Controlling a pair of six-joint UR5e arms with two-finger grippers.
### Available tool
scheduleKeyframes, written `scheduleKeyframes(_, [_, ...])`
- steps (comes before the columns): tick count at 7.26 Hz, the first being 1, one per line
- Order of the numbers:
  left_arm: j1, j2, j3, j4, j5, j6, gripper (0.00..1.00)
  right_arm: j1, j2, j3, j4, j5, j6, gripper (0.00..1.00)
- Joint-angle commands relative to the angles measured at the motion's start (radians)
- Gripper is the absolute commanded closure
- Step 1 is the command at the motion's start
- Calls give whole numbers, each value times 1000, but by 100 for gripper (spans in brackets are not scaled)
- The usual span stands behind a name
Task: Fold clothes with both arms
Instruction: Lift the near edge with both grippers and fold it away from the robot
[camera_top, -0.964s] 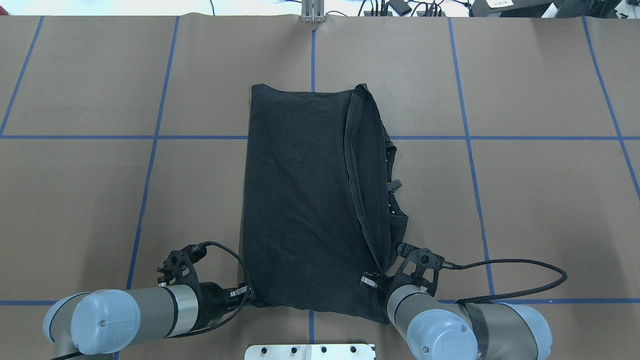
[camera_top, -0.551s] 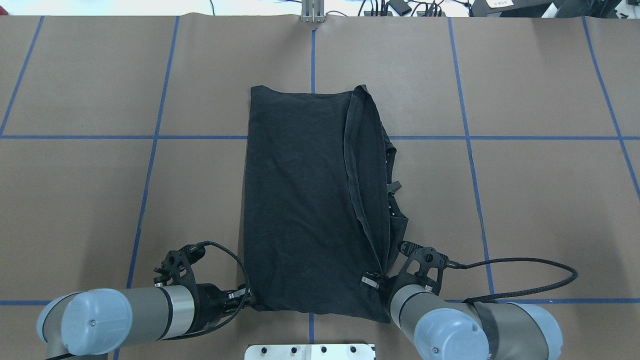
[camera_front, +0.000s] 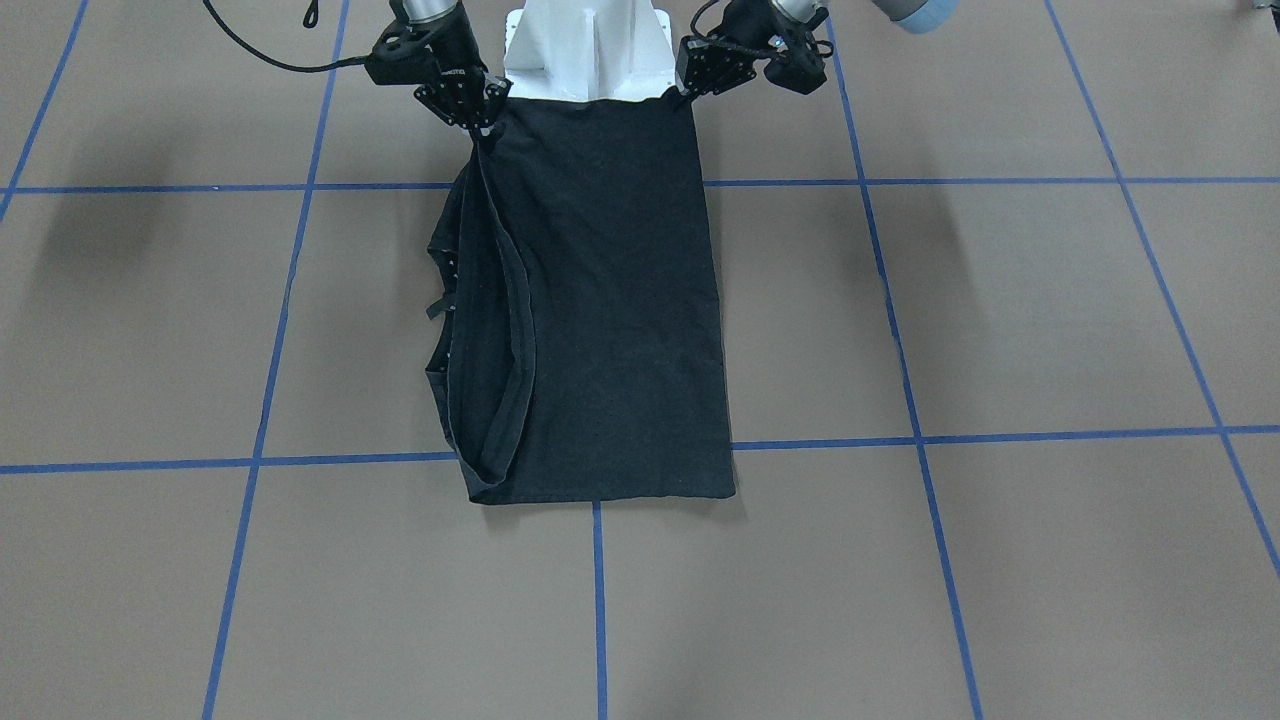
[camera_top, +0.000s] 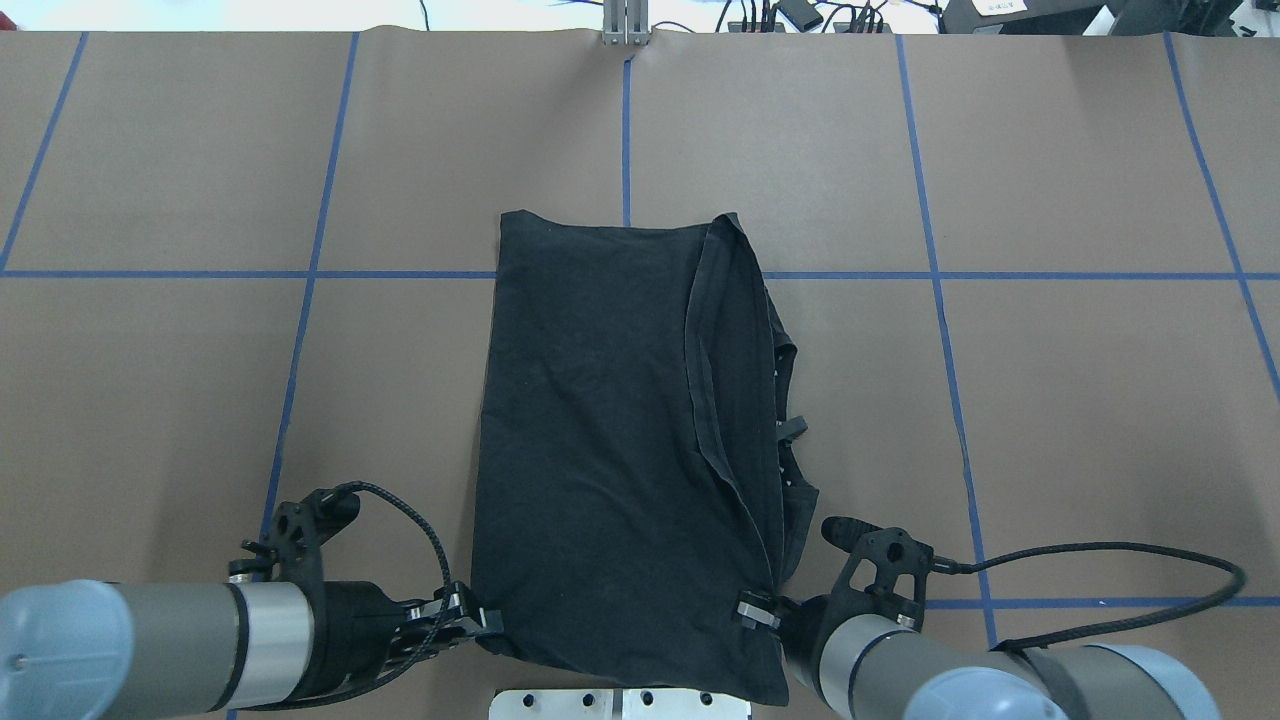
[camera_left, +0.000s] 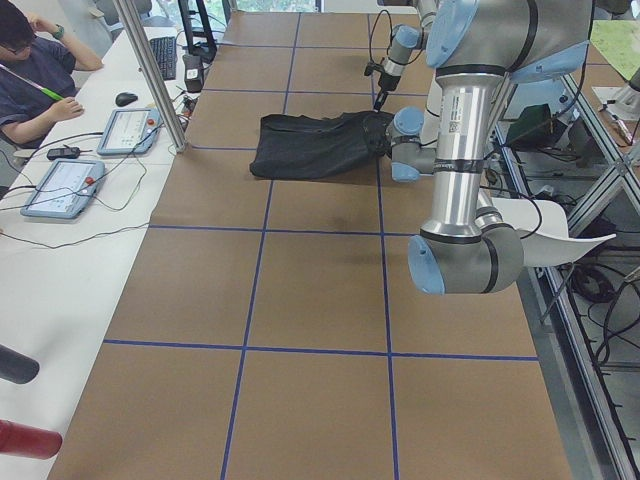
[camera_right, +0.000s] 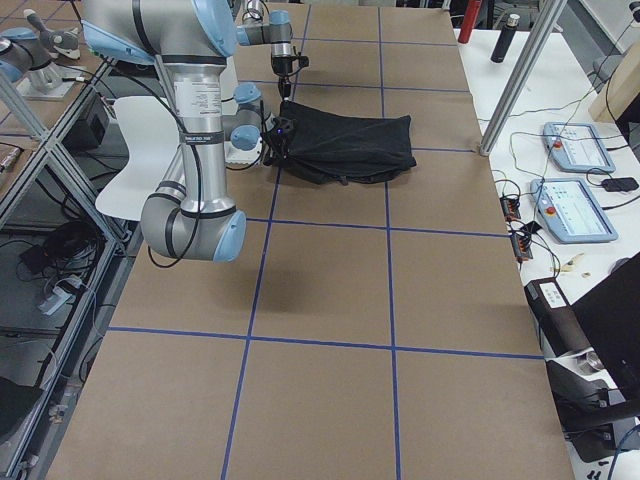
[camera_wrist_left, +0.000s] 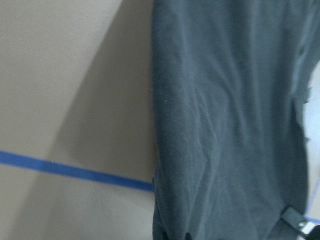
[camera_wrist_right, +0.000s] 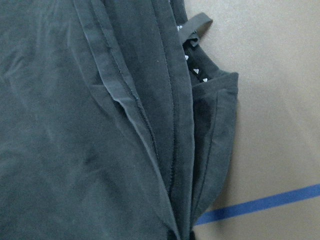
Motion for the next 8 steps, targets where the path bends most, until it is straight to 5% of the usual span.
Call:
scheduleKeyframes(1, [-42,9,-64,39,-76,0,100,60,23,118,-149,91,-1,100])
scheduleKeyframes(3, [-140,-95,-49,155,-83,30,100,199,81,64,-154,150,-47,100])
scheduleKeyframes(5, [-235,-296,29,365,-100,138,100,319,213,-101,-154,224,-82,100])
scheduleKeyframes(8, [-364,-393,196,372,-122,241,100,437,287,-226,-151,272,-176,100])
